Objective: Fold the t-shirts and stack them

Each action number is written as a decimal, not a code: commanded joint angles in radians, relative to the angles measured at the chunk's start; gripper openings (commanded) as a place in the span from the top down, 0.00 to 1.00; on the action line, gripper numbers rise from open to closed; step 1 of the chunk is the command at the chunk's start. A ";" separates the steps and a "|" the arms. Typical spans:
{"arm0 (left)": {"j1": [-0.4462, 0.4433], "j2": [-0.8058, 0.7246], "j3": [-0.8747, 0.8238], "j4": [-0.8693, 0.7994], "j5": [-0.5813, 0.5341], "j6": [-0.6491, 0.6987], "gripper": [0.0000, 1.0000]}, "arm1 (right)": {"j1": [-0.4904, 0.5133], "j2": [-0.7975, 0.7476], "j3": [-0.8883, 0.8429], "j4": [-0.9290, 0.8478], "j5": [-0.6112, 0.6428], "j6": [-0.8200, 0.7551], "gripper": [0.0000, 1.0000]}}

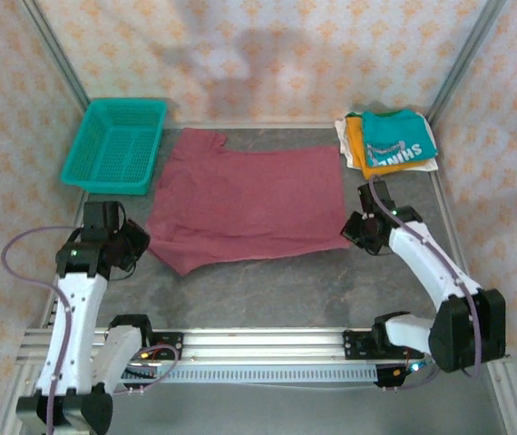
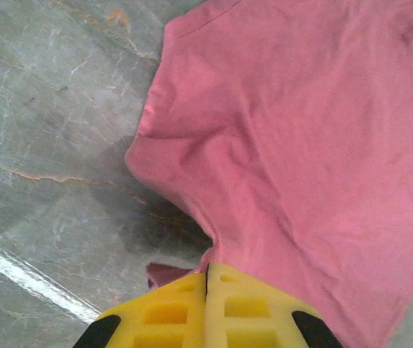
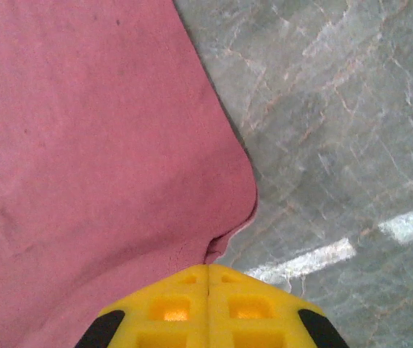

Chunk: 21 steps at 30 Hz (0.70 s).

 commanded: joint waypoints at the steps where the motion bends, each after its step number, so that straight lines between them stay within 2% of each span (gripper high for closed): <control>1: -0.002 0.024 0.060 -0.028 -0.045 0.072 1.00 | -0.022 0.056 0.057 -0.011 0.031 -0.044 1.00; 5: -0.001 -0.025 0.064 -0.130 -0.037 0.071 1.00 | -0.021 0.020 0.050 -0.040 0.032 -0.045 1.00; 11: -0.007 -0.182 -0.068 -0.235 0.062 0.004 1.00 | -0.021 -0.108 -0.052 -0.080 0.008 -0.038 1.00; 14: -0.014 -0.270 -0.119 -0.303 0.071 -0.002 1.00 | -0.022 -0.136 -0.115 -0.058 -0.009 -0.034 1.00; 18: -0.021 -0.353 -0.203 -0.283 0.119 -0.044 1.00 | -0.021 -0.134 -0.152 -0.006 -0.042 -0.028 1.00; 21: -0.027 -0.363 -0.173 -0.248 0.137 -0.058 1.00 | -0.021 -0.119 -0.125 -0.021 -0.055 -0.043 1.00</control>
